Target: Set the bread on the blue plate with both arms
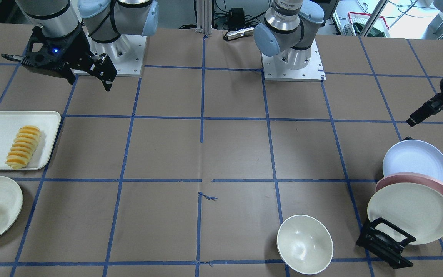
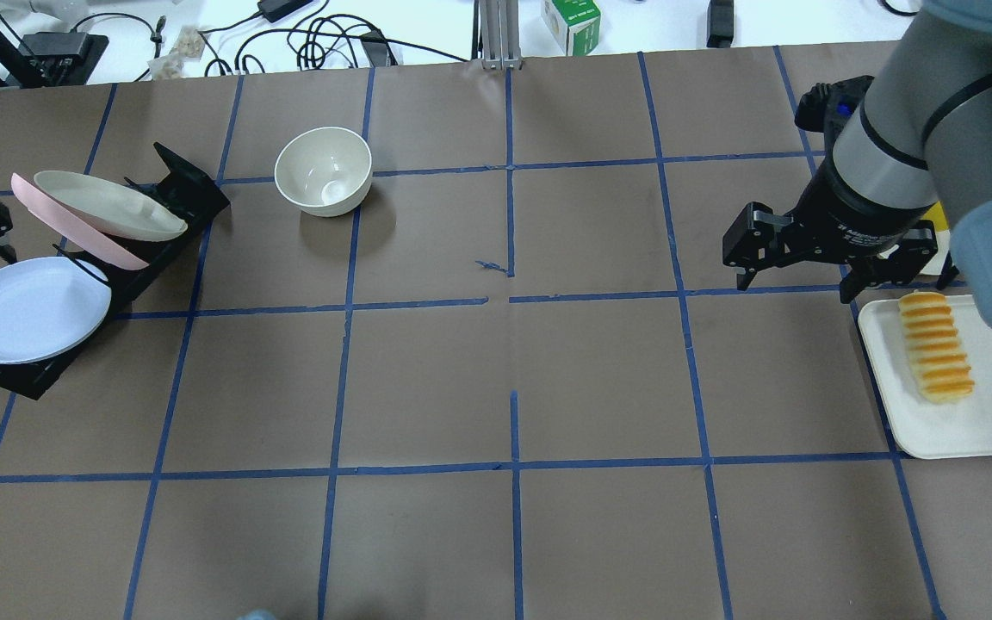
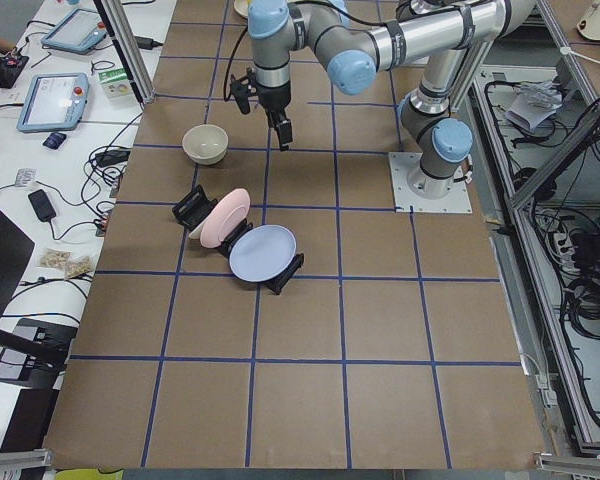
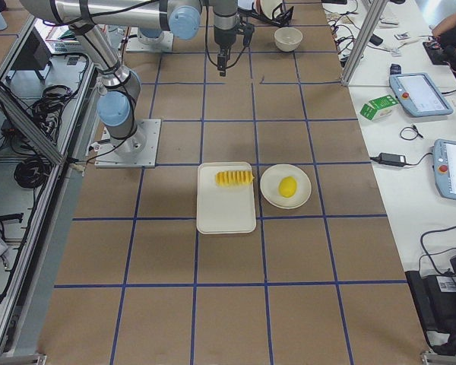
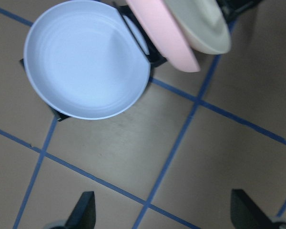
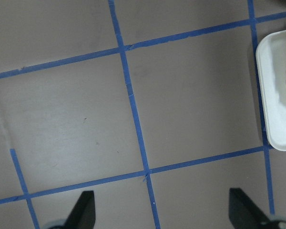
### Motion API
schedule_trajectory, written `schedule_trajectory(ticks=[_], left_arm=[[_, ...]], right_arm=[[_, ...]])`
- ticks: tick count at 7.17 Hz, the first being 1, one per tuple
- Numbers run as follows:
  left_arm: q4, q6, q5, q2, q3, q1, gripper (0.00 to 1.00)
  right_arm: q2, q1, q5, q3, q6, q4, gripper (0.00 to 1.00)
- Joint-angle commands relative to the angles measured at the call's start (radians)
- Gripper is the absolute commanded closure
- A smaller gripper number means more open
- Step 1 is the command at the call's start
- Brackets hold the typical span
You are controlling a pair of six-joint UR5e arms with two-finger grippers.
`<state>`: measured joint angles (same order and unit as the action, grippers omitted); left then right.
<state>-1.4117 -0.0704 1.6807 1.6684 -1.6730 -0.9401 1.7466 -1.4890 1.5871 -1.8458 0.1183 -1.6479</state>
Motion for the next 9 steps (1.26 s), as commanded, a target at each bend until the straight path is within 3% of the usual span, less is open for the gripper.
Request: schedule_trajectory(ticks=[1, 4, 6, 7, 9], left_arm=[[0.263, -0.023, 0.031, 0.121, -0.048, 0.093, 0.00], [0.305, -0.046, 0.019, 0.220, -0.056, 0.175, 0.00], [0.358, -0.061, 0.022, 0.266, -0.048, 0.175, 0.07], [0.359, -0.078, 0.020, 0.278, -0.048, 0.175, 0.28], [0.356, -0.077, 0.016, 0.286, -0.050, 0.175, 0.54]], right_arm=[[-0.009, 0.099, 0.045, -0.032, -0.089, -0.010, 0.00], [-0.061, 0.272, 0.044, -0.056, -0.378, -0.078, 0.00], [-0.114, 0.364, 0.045, -0.078, -0.523, -0.171, 0.00], [-0.148, 0.410, 0.044, -0.093, -0.558, -0.214, 0.00], [-0.218, 0.485, 0.040, -0.124, -0.655, -0.324, 0.00]])
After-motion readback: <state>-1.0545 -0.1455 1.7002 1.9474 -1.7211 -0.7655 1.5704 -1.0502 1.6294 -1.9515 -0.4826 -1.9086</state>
